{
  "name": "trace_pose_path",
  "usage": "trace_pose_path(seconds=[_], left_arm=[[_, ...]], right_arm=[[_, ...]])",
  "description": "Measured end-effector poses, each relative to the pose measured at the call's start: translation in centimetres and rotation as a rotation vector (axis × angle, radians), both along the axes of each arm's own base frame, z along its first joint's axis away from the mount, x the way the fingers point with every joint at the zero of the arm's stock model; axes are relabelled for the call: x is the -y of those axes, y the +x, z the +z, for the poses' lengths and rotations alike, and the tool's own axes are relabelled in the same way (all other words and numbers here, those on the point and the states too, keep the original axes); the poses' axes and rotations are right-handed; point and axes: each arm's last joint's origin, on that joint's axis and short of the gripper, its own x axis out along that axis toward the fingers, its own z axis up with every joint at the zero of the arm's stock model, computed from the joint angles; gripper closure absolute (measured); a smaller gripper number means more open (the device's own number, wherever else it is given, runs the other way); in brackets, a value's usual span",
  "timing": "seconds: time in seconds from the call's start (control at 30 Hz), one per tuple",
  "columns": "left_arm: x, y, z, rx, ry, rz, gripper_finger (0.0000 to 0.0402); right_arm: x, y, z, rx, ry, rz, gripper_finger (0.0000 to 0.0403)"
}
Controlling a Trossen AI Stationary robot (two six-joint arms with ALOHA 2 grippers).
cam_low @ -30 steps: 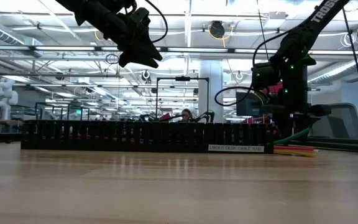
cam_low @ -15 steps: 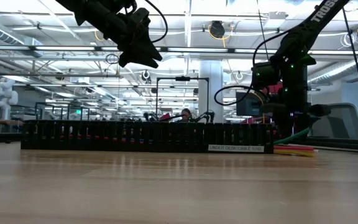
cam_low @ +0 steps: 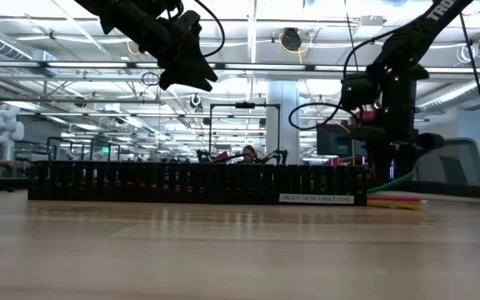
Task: Ziptie cables
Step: Close the black cable duct
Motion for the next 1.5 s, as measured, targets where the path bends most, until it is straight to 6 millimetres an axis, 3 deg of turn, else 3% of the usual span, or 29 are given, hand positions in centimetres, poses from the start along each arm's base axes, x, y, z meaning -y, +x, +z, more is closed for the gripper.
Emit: trace_pose_path(seconds=[0.23,0.5,0.93,1.27,1.5], left_arm=[[0.0,0.0,0.0,-0.001,0.005,-0.003,0.0251],[0.0,0.0,-0.1,-0.014,0.016,-0.012,0.0251],[0.0,-0.1,-0.1,-0.016,0.015,-0.012,0.0251],[0.2,-0.6,-0.9,-0.118,0.022,-0.045,0.0251],[0.4,-1.1,-1.5,-0.204,0.015,-0.042,0.0251]], right_arm=[[-0.2,-0.3,1.6,0.076,-0.061,-0.016,0.0163],[-0.2,0.8,3.0,0.297,-0.073,0.032,0.0163],[-3.3,4.0,3.6,0.433,-0.092,0.355,0.0163],[-4.4,6.3,8.1,0.478,-0.222,0.577,0.0164],[-5.7,7.3,9.8,0.470,-0.272,0.730,0.0164]])
